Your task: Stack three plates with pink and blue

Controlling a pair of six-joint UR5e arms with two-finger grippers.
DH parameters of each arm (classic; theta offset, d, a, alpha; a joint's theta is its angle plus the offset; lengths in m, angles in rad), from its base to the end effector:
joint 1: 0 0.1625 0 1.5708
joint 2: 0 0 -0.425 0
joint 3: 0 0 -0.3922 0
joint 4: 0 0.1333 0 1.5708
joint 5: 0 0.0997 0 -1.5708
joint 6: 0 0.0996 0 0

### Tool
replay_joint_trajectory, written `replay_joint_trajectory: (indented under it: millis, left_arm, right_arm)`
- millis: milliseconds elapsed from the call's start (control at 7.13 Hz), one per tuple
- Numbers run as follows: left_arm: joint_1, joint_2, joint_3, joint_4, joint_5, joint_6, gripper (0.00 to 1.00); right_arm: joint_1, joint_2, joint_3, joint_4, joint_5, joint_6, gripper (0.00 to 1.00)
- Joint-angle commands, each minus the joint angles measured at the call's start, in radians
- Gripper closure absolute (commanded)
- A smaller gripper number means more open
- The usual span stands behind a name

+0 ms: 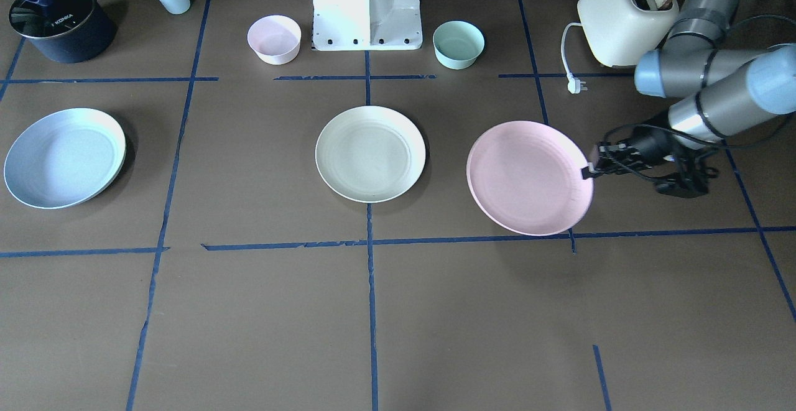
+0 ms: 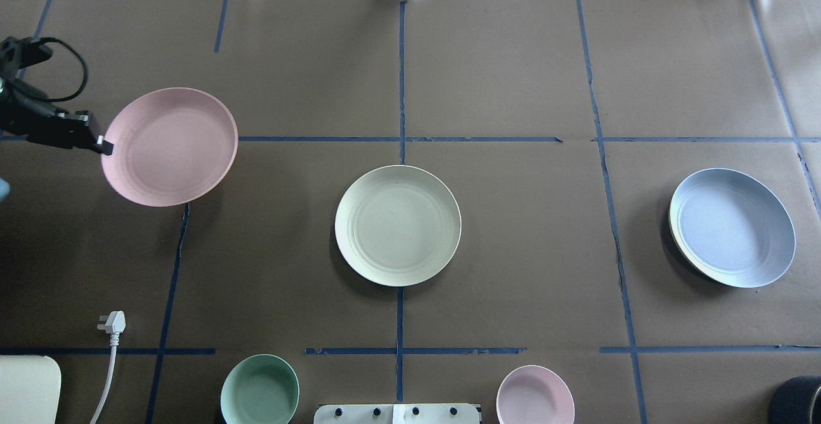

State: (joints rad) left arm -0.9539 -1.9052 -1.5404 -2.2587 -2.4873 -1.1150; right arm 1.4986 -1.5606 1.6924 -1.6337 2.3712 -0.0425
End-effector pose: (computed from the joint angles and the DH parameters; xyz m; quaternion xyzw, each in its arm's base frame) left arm 0.3138 -0.5363 0.3963 -0.0199 0.5772 0.0096 0.8163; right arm 0.0258 -0.5005 0.5983 0.0259 -0.3898 -0.0662 0.9182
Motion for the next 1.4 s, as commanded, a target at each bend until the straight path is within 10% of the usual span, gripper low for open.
replay_joint_trajectory:
  millis: [0,421,561,981,1262]
  left_arm:
    - [0.218,-0.167,-0.01,0.008,0.169,-0.147,1.0]
    - [0.294,-0.207,0.005,0.01,0.267,-0.146,0.8]
    - [0.302,-0.195,0.005,0.007,0.301,-0.14,0.11]
    - [0.236,-0.134,-0.062,0.008,0.288,-0.144,0.0]
    - [0.144,-0.092,-0.089,0.008,0.223,-0.14,0.0]
  right_arm:
    - [-0.008,0.001,0.001,0.0,0.0,0.01,0.0]
    - [-0.018,0.001,0.0,-0.002,0.0,0.01,0.0]
    - [-0.021,0.001,0.0,0.0,0.002,0.01,0.0]
    - [-0.112,-0.004,0.0,0.09,0.034,0.141,0.0]
    - [-0.24,-0.097,-0.007,0.437,0.022,0.507,0.0]
